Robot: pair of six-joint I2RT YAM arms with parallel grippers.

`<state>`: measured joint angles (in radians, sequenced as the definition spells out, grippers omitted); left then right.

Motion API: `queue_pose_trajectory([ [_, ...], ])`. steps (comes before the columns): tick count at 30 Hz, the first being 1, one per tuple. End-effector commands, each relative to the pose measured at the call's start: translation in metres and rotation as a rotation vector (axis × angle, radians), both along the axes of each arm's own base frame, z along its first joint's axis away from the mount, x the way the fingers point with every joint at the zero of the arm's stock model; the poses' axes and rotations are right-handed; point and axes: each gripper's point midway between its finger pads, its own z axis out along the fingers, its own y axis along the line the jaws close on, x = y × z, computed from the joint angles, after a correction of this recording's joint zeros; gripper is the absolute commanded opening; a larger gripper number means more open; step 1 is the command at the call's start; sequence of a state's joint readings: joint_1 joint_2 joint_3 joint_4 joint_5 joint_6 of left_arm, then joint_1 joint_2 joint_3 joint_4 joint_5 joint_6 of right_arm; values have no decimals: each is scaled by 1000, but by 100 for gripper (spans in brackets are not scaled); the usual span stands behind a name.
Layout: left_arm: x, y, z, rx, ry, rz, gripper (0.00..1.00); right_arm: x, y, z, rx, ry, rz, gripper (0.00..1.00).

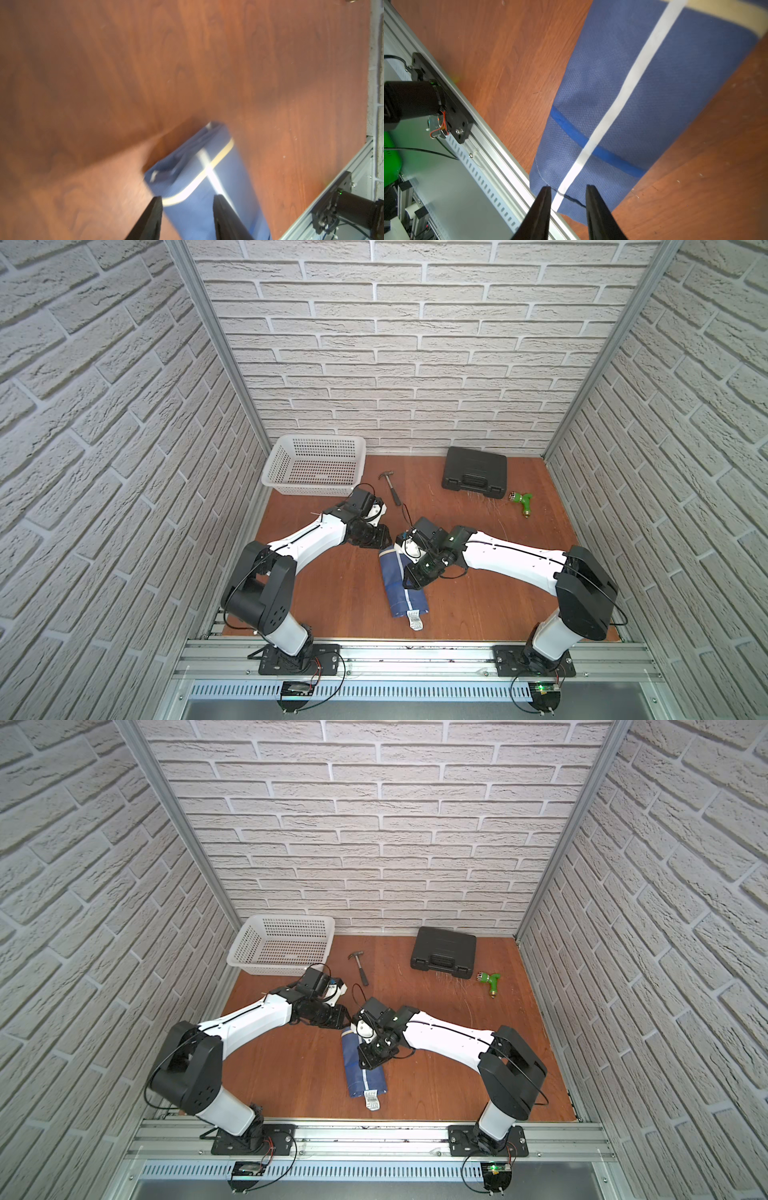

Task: Roll up the pillowcase
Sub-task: Roll the pillowcase at the center of the board.

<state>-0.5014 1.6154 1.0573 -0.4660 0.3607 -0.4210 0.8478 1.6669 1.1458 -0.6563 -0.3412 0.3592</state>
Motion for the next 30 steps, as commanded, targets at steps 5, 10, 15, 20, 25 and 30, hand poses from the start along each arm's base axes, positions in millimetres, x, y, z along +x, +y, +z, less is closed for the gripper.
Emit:
queue_pose_trajectory([
  [5, 9, -21, -18, 33, 16, -63, 39, -9, 14, -24, 2, -48, 128, 31],
  [10, 3, -21, -41, 105, 60, -116, 33, -19, -5, -56, -137, -57, 174, 30],
  [15, -7, -15, -61, 188, 95, -160, 29, -17, -17, -62, -193, -105, 176, 29],
  [20, -17, -10, -77, 290, 107, -235, 26, -15, -31, -69, -231, -149, 173, 29],
  [25, -21, 3, -91, 387, 117, -262, 22, -23, -22, -50, -162, -218, 229, 29],
  [30, -21, 7, -96, 413, 126, -277, 22, -33, -5, -33, -137, -318, 334, 29],
])
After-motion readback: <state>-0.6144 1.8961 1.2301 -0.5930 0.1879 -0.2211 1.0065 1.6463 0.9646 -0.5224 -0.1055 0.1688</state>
